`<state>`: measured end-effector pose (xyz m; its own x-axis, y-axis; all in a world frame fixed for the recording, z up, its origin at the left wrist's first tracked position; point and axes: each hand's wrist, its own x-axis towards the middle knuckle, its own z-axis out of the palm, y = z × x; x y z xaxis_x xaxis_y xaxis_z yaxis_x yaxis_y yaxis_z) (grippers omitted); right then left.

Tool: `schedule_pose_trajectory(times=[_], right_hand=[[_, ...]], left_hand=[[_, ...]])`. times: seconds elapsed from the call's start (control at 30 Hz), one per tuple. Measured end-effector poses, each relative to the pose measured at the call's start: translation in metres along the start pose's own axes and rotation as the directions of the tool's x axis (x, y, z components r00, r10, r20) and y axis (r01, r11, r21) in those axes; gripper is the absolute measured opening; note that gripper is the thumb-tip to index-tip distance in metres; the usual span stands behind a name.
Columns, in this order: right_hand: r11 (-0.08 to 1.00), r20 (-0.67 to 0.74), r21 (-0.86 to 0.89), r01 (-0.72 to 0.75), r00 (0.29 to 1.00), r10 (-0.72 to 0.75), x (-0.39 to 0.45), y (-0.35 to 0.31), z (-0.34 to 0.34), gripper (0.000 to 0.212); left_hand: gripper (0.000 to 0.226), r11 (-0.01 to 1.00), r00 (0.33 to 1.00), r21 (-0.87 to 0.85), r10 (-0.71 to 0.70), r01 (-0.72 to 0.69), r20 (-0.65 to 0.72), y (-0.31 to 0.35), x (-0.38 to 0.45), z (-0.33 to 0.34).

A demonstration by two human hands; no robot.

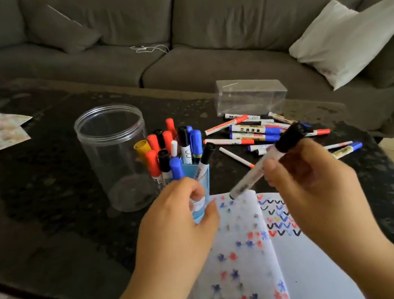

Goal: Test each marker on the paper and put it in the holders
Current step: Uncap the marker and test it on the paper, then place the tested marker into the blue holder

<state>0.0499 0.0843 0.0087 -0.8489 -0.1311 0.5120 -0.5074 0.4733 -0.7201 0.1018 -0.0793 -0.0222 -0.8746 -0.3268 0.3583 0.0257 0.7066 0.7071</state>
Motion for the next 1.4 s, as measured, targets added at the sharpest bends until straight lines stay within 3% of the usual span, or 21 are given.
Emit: schedule_pose_trajectory(times=[0.07, 0.13, 0.23, 0.37, 0.53, 0.63, 0.73, 0.8, 1.0, 1.2, 1.3, 1.4], right_hand=[[0.99, -0.004, 0.13, -0.047, 0.999, 0.048, 0.009, -0.015, 0.005, 0.004], [0.992, 0.028, 0.127, -0.02, 0.999, 0.017, 0.016, -0.024, 0.015, 0.01], [0.999, 0.113, 0.042, 0.035, 0.993, -0.039, 0.024, -0.028, 0.029, 0.023], [0.988, 0.281, -0.141, 0.068, 0.959, -0.026, 0.035, -0.022, 0.051, 0.018], [0.941, 0.439, -0.306, 0.142, 0.898, 0.008, 0.038, -0.018, 0.071, 0.046], [0.963, 0.419, -0.254, 0.085, 0.907, 0.031, 0.033, -0.012, 0.072, 0.044], [0.99, 0.369, -0.133, 0.048, 0.929, 0.005, 0.023, -0.003, 0.065, 0.029], [0.994, 0.316, -0.095, -0.051, 0.946, 0.079, 0.017, 0.01, 0.055, 0.025], [0.87, 0.285, -0.428, -0.246, 0.877, 0.388, 0.016, 0.074, 0.024, 0.027], [0.711, 0.269, -0.682, -0.173, 0.844, 0.464, 0.054, 0.126, 0.035, 0.046], [0.657, 0.276, -0.746, -0.111, 0.846, 0.456, 0.074, 0.136, 0.054, 0.041], [0.657, 0.235, -0.741, -0.14, 0.862, 0.449, 0.086, 0.143, 0.068, 0.033]], left_hand=[[0.015, 0.993, 0.999, 0.11, -0.039, 0.043, -0.039, -0.008, 0.002, -0.003], [0.023, 0.984, 0.997, 0.163, -0.069, 0.076, -0.044, -0.012, 0.003, -0.004], [0.032, 0.981, 0.995, 0.171, -0.094, 0.095, -0.009, -0.014, 0.004, -0.007], [0.035, 0.983, 0.996, 0.16, -0.091, 0.086, 0.022, -0.013, 0.003, -0.007], [0.033, 0.984, 0.989, 0.13, -0.13, 0.119, 0.077, -0.012, 0.003, -0.002], [0.028, 0.982, 0.984, 0.14, -0.14, 0.125, 0.108, -0.009, 0.004, 0.002], [0.025, 0.984, 0.979, 0.129, -0.14, 0.121, 0.149, -0.007, 0.005, 0.009], [0.028, 0.985, 0.975, 0.139, -0.125, 0.1, 0.185, -0.006, 0.005, 0.014], [0.021, 0.981, 0.96, 0.192, -0.08, 0.029, 0.267, 0.0, 0.007, 0.037], [0.015, 0.97, 0.958, 0.225, 0.02, -0.088, 0.287, 0.015, 0.016, 0.057], [0.013, 0.978, 0.965, 0.202, 0.004, -0.059, 0.262, 0.02, 0.021, 0.062], [0.013, 0.982, 0.969, 0.186, -0.012, -0.036, 0.248, 0.02, 0.026, 0.067]])
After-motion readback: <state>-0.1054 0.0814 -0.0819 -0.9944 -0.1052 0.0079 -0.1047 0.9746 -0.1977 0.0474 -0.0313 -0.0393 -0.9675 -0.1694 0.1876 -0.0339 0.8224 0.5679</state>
